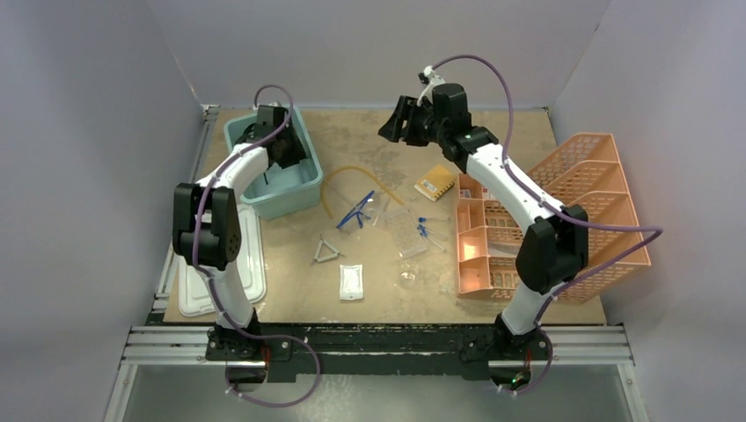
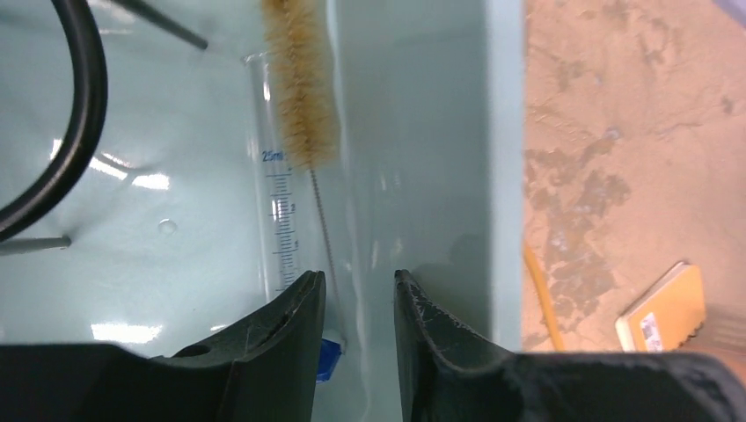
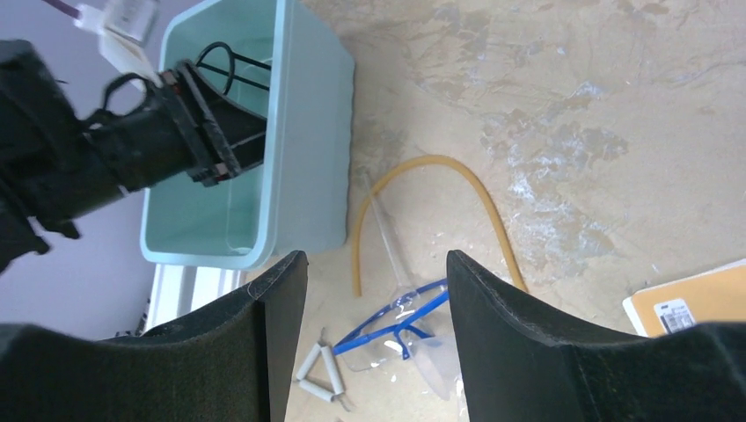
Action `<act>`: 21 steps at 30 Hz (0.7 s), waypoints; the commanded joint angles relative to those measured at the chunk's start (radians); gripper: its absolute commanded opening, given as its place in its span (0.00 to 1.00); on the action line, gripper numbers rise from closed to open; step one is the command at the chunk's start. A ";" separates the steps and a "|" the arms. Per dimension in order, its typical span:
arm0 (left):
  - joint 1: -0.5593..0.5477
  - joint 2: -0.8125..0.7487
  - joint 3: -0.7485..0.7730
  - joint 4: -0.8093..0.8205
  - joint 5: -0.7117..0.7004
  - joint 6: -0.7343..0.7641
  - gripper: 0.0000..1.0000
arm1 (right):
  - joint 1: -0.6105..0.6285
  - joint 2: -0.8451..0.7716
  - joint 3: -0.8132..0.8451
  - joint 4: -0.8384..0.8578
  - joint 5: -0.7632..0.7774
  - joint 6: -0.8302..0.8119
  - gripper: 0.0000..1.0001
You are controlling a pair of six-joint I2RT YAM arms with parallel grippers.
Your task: Organize the chemistry lab equipment
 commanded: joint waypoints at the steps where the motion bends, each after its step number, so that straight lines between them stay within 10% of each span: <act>1: 0.001 -0.062 0.130 -0.104 0.013 0.031 0.35 | 0.007 0.063 0.095 -0.016 -0.041 -0.089 0.61; 11: 0.000 -0.274 0.138 -0.161 -0.092 -0.003 0.40 | 0.108 0.255 0.215 -0.093 0.020 -0.168 0.59; 21: 0.000 -0.619 -0.162 0.025 0.082 0.069 0.42 | 0.232 0.490 0.404 -0.228 0.062 -0.249 0.51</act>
